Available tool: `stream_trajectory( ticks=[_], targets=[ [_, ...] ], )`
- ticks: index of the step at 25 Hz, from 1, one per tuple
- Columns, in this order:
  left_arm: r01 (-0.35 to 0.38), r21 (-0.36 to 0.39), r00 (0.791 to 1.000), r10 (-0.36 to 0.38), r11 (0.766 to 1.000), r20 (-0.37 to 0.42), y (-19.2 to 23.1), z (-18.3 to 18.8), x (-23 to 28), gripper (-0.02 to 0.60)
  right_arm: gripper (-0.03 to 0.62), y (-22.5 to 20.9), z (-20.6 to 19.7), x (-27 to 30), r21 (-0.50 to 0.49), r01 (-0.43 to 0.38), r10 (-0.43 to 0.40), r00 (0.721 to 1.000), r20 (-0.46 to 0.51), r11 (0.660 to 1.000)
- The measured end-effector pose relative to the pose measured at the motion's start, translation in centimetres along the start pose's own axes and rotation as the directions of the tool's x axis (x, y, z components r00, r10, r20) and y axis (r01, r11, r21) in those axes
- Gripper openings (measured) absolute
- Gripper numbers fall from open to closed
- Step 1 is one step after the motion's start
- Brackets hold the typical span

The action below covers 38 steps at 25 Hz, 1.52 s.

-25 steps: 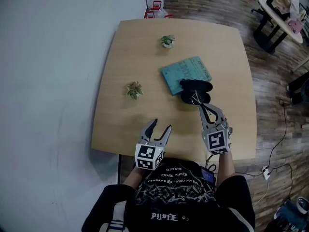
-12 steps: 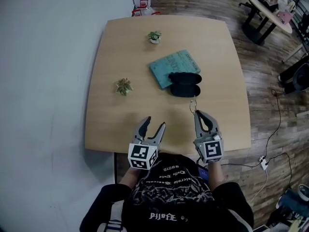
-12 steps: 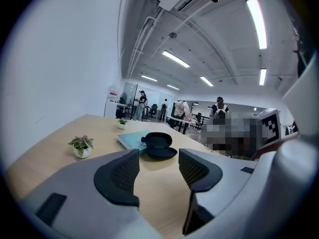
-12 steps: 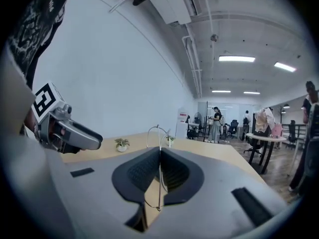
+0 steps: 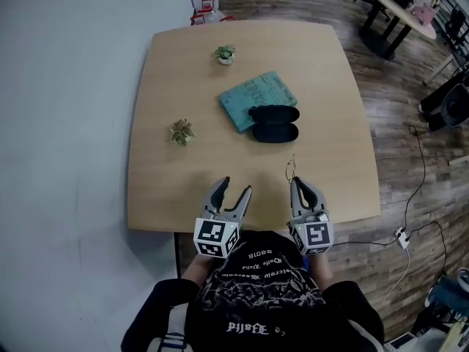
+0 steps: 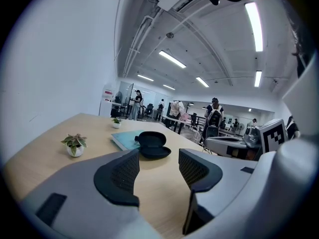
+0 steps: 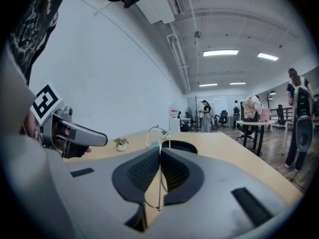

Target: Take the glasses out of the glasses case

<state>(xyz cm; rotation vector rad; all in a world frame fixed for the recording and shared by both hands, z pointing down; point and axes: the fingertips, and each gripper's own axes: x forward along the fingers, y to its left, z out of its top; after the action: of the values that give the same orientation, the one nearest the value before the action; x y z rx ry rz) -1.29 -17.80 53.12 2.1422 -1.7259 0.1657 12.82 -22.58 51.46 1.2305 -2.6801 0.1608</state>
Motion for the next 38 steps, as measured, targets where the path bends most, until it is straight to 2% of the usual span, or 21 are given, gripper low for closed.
stream_trajectory(
  ticks=[5, 10, 13, 17, 22, 38],
  targets=[
    [0.021, 0.0, 1.0, -0.021, 1.0, 0.006, -0.2, 0.3, 0.0, 0.236, 0.014, 0.0, 0.0, 0.2, 0.013, -0.004, 0.004, 1.0, 0.004, 1.0],
    [-0.003, 0.016, 1.0, 0.003, 1.0, 0.008, 0.1, 0.5, -0.2, 0.064, 0.014, 0.9, 0.1, 0.7, 0.027, -0.04, 0.039, 0.999, 0.01, 0.999],
    [0.003, 0.005, 1.0, -0.003, 1.0, 0.01, 0.1, 0.4, -0.2, 0.005, 0.014, 1.1, 0.1, 1.0, 0.021, -0.046, 0.046, 0.999, 0.008, 0.999],
    [0.022, -0.025, 1.0, -0.022, 0.999, 0.012, 0.0, 0.5, -0.1, 0.003, 0.012, 0.7, 0.3, 1.1, 0.023, -0.033, 0.033, 0.999, 0.014, 0.999],
    [0.007, -0.044, 1.0, -0.007, 0.999, 0.013, 0.3, 0.5, 0.2, 0.003, 0.012, -0.1, 0.2, 1.2, 0.031, -0.018, 0.018, 1.0, 0.01, 0.999],
    [-0.026, -0.019, 1.0, 0.027, 0.999, 0.003, 1.0, 0.6, 2.1, 0.003, 0.012, -1.7, 0.1, 3.0, 0.03, -0.027, 0.027, 1.0, -0.006, 0.999]
  ],
)
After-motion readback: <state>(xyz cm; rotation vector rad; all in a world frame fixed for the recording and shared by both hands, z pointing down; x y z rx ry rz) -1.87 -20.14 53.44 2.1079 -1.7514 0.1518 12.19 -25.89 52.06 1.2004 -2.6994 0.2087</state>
